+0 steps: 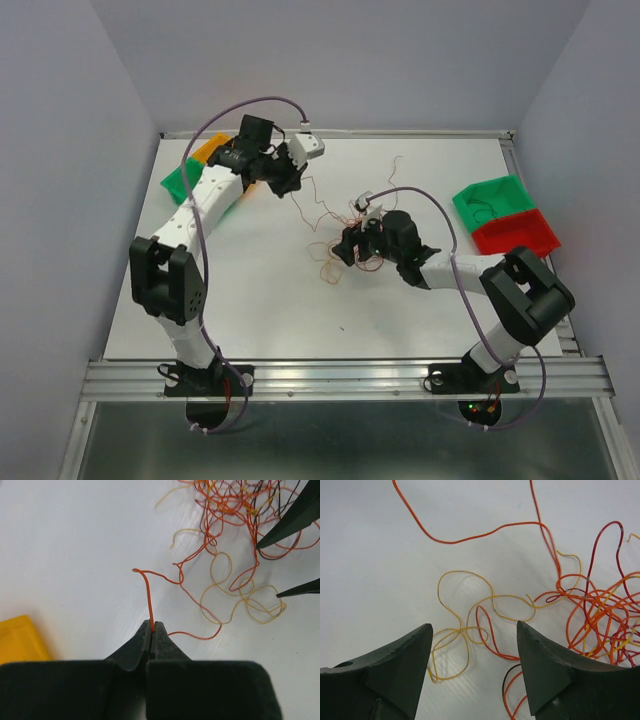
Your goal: Untangle the cables
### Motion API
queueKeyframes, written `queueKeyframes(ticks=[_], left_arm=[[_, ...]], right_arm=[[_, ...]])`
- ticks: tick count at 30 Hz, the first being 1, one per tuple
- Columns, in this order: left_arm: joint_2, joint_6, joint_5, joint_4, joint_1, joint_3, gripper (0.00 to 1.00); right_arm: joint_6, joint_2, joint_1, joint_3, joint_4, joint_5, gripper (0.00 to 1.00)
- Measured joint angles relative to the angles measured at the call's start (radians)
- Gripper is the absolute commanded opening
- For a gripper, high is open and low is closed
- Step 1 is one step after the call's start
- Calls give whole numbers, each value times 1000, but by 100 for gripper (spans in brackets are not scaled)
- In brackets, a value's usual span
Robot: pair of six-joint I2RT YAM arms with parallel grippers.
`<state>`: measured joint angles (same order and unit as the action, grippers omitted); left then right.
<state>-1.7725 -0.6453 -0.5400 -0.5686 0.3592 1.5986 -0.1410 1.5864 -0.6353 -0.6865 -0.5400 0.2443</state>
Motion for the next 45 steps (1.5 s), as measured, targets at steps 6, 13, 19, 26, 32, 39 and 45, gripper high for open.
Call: queueKeyframes(ticks=[6,13,19,26,32,39,45], left_arm=[[150,3,83,-53,0,169,0],[167,5,161,-144,2,348,0],[167,16,217,-196,11,550,0],[225,44,247,-147,34,637,0],[362,75,388,59,34,493,0],[401,79,549,248,32,326,0],[313,131,422,285,32,165,0]], right_arm=[[13,47,0,-43,-96,34,82],[20,97,0,-113,-266,68,85],[45,216,0,-219,-315,67,80],[54,348,0,-289,-320,27,25],[35,345,0,-293,-318,28,1],[-32,184,1,-293,-313,145,1],[-92,39,1,-371,-313,239,1]])
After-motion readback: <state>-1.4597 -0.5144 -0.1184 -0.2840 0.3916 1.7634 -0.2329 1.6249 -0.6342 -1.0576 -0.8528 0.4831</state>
